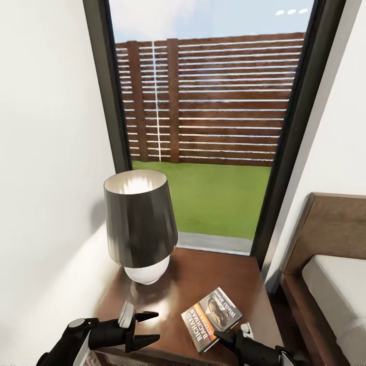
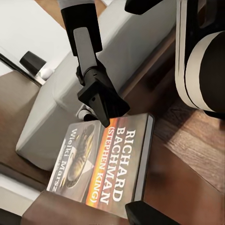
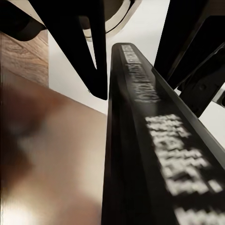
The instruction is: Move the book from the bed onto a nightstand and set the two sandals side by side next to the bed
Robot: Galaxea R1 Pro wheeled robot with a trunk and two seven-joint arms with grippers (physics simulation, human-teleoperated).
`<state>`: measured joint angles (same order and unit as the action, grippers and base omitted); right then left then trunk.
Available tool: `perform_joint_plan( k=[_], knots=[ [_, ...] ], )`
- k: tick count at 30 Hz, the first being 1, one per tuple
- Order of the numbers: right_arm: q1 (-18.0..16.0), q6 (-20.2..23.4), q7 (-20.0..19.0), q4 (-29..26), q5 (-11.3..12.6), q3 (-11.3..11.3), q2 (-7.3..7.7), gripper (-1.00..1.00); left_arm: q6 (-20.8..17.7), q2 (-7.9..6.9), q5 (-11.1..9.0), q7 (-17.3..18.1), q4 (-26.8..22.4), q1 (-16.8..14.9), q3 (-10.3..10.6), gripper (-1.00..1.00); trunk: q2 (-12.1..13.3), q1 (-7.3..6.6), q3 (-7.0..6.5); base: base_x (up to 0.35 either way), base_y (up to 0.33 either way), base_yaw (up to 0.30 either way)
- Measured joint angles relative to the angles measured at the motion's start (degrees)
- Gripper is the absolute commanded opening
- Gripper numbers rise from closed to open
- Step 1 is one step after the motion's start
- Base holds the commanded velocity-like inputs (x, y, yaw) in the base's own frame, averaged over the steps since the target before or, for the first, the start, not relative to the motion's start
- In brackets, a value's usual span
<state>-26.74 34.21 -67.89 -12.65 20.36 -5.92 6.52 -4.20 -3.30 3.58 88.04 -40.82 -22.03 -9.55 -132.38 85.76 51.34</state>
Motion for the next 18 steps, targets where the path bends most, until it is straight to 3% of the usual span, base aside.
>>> perform_joint_plan(
  k=[6,15,18],
  knots=[
    [-0.01,0.02,0.01,0.00,0.01,-0.01,0.00,-1.00,-0.01,0.00,0.00,-0.01,0.00,0.00,0.00,1.00,-2.41,1.32,1.08,0.000,0.000,0.000],
    [-0.02,0.05,-0.02,-0.01,0.03,-0.05,0.00,-1.00,-0.01,0.00,0.00,-0.01,0.00,0.00,-0.06,1.00,-2.42,1.32,1.08,0.002,0.000,0.000],
    [0.00,0.05,-0.02,-0.01,0.03,-0.05,0.00,-1.00,-0.01,0.00,0.04,-0.01,0.00,0.00,-0.07,1.00,-2.42,1.30,1.08,0.231,0.000,0.000]
  ],
)
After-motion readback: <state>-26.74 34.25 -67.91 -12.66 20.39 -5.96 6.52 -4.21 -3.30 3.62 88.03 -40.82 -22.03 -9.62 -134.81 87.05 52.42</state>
